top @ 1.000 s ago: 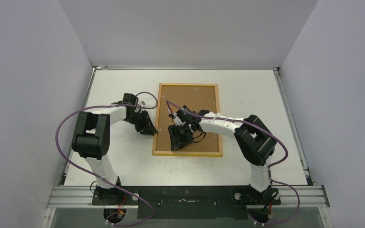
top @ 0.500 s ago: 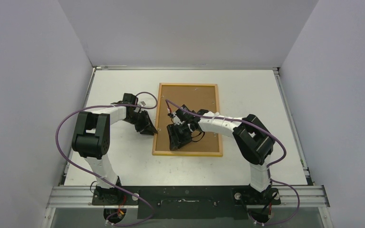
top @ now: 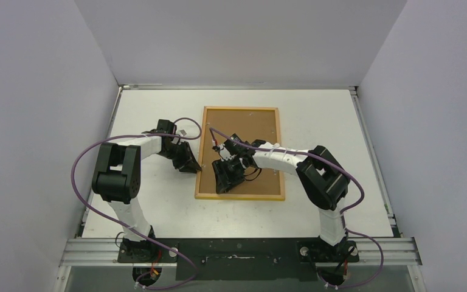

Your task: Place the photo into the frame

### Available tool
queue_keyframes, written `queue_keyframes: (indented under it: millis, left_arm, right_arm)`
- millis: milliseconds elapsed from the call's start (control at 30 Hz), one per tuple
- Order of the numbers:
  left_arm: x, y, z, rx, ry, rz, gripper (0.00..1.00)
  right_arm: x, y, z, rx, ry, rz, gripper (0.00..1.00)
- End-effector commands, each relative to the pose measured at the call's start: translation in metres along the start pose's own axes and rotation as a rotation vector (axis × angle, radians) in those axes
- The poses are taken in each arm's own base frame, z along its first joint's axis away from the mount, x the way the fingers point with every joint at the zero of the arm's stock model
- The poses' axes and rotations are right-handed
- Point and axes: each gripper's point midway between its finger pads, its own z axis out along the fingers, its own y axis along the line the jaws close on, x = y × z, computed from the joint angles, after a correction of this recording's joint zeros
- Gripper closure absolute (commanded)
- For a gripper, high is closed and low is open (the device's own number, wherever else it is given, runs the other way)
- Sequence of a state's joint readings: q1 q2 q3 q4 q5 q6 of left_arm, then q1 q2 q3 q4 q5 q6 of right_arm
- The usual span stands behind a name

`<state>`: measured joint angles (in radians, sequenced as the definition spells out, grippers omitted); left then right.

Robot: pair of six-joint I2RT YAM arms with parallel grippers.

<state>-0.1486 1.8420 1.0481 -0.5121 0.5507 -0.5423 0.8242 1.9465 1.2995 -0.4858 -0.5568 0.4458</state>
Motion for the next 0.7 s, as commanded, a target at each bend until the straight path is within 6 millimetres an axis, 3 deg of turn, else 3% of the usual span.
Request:
queue_keyframes:
  millis: [0, 200, 500, 667]
  left_arm:
    - [-0.003, 0.007, 0.008, -0.035, -0.001, -0.005, 0.8]
    - [-0.004, 0.006, 0.007, -0.031, -0.002, -0.006, 0.8]
    - [-0.004, 0.006, 0.008, -0.032, 0.002, -0.007, 0.8]
    - [-0.005, 0.005, 0.008, -0.029, 0.002, -0.007, 0.8]
  right_arm:
    - [0.013, -0.002, 0.017, -0.019, 0.063, -0.033, 0.53]
    - [0.01, 0.0, 0.014, -0.011, 0.057, -0.032, 0.53]
    - [-0.029, 0.009, 0.009, 0.028, -0.086, -0.013, 0.53]
    - [-0.024, 0.009, 0.012, 0.033, -0.073, -0.022, 0.53]
